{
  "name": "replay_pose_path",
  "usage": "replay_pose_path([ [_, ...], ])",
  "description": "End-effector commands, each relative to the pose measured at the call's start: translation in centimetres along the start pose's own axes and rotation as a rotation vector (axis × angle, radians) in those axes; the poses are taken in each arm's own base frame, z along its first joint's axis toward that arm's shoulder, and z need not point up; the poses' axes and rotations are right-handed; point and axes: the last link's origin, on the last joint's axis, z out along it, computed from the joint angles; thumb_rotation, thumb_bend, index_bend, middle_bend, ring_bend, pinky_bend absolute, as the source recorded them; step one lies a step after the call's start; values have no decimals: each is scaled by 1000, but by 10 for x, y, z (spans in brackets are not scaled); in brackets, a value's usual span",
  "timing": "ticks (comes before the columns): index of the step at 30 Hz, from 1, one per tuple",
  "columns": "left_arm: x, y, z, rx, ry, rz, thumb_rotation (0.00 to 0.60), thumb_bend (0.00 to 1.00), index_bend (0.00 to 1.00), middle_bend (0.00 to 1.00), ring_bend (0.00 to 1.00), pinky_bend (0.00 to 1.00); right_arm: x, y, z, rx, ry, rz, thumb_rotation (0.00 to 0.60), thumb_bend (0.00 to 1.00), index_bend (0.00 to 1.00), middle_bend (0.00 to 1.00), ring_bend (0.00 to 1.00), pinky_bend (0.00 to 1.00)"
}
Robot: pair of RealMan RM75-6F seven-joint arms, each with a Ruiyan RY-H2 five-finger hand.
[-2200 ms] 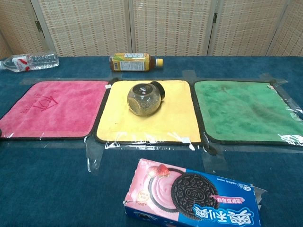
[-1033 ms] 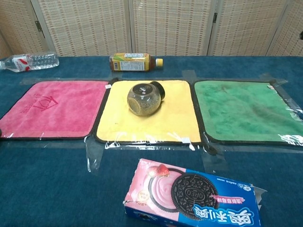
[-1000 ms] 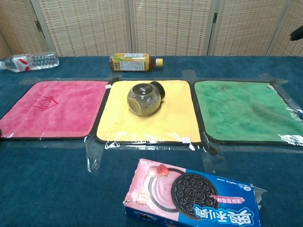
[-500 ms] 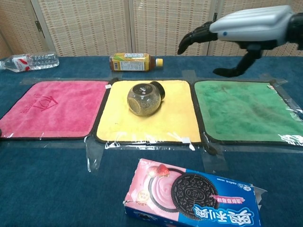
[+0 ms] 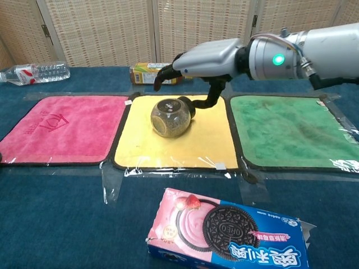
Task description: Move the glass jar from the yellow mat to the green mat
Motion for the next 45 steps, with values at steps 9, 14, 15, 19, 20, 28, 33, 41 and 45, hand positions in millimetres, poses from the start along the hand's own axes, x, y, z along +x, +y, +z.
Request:
replay_pose_path([
  [9,-1,-6,-1,21,-6,4,600,449,203,100,145,57,-12,-14,47,6,-83,-25,600,507,184,145,137,36],
  [14,-2,-8,-2,29,-9,4,600,449,203,101,145,58,-14,-14,58,-10,-98,-16,600,508,208,155,148,47],
  [15,-2,-9,-2,30,-10,3,600,449,203,101,145,58,-15,-14,60,-14,-105,-13,600,508,217,160,155,53],
  [19,-4,-11,-3,37,-12,0,600,449,204,100,145,57,-20,-13,64,-24,-129,-14,600,508,238,176,173,66],
  [20,-4,-11,-3,39,-13,0,600,449,204,100,145,57,-21,-12,64,-26,-134,-19,600,508,242,177,174,66],
  [28,-5,-12,-3,36,-13,-1,600,449,204,101,145,57,-28,-1,57,-57,-166,-10,600,508,277,191,191,67],
  [33,-6,-10,-2,30,-13,0,600,449,204,101,145,57,-27,8,46,-75,-160,-11,600,508,278,193,190,67],
  [41,-6,-4,1,13,-12,1,600,449,204,100,144,57,-29,35,6,-118,-175,-29,600,508,278,194,186,67],
  [45,-7,-1,2,2,-15,2,600,449,204,101,144,57,-37,48,-17,-149,-197,-33,600,507,278,199,186,67],
])
